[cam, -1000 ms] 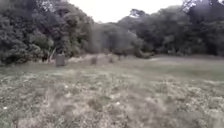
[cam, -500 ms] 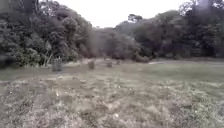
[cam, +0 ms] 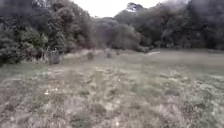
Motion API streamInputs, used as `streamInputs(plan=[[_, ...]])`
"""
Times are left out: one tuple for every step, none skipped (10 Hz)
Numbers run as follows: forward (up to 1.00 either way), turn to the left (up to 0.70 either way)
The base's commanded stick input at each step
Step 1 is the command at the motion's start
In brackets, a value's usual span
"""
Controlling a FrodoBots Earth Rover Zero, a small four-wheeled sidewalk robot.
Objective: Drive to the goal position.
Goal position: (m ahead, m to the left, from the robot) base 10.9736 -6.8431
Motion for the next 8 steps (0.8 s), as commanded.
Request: streamInputs(plan=[[0.50, 0.00], [0.50, 0.00], [0.50, 0.00], [0.50, 0.00], [0.50, 0.00], [0.50, 0.00], [0.50, 0.00], [0.50, 0.00]])
